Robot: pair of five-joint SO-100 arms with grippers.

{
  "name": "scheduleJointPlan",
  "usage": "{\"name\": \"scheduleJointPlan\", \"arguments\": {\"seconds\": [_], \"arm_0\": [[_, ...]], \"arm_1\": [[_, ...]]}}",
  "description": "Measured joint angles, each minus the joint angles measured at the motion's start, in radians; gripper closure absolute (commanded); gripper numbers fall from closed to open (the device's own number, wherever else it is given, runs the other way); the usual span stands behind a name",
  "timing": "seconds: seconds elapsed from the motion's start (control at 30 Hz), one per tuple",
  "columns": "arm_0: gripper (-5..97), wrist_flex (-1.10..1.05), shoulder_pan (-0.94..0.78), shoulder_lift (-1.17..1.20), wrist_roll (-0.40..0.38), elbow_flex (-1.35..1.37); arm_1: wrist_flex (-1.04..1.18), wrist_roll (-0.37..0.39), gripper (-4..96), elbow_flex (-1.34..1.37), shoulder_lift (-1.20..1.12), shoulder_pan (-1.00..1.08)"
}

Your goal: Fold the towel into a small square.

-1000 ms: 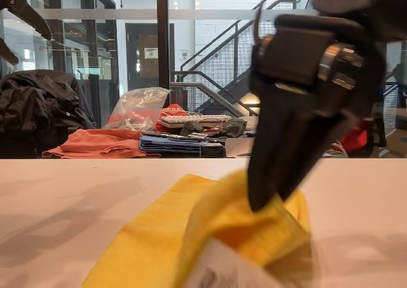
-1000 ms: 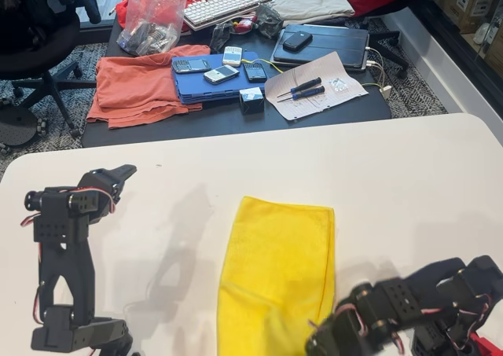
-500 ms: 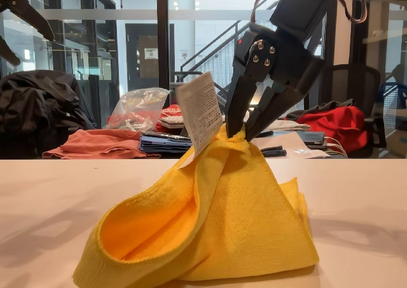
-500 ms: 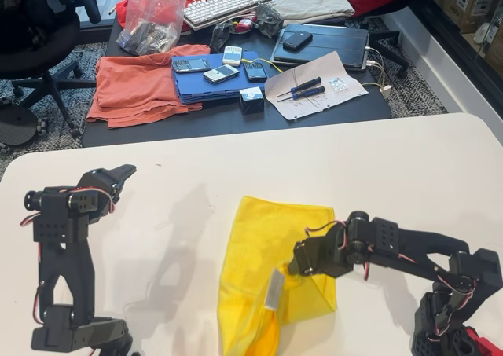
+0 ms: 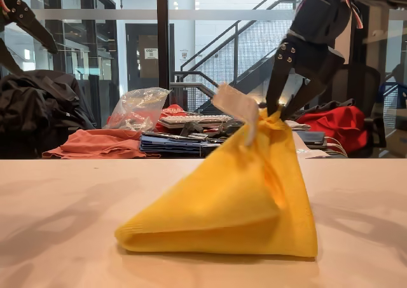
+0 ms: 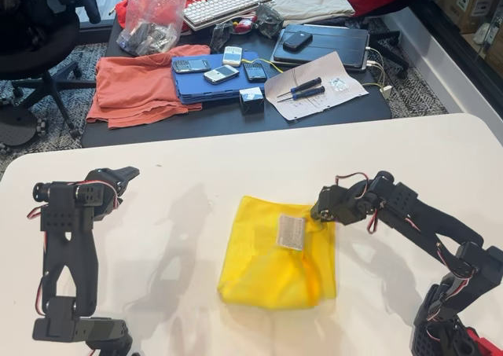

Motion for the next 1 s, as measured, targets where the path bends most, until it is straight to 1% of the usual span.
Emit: {"name": "scheduleJointPlan", "arguments": {"seconds": [0.17, 0.3, 0.53, 0.7, 1.0], "arm_0": [[92, 0.000, 0.066, 0.000, 0.000, 0.000], [92, -0.021, 0.067, 0.000, 0.000, 0.000], [92, -0.098, 0.081, -0.143, 0.000, 0.002], [92, -0.150, 0.086, -0.196, -0.003, 0.002], [92, -0.189, 0.227, -0.262, -0.008, 0.002]], "arm_1": [[0.000, 0.002, 62.3, 0.000, 0.000, 0.006], [0.000, 0.005, 62.3, 0.000, 0.000, 0.003], [0.000, 0.002, 62.3, 0.000, 0.000, 0.003], [0.000, -0.002, 62.3, 0.000, 0.002, 0.003], [0.000, -0.003, 62.3, 0.000, 0.002, 0.003]]}}
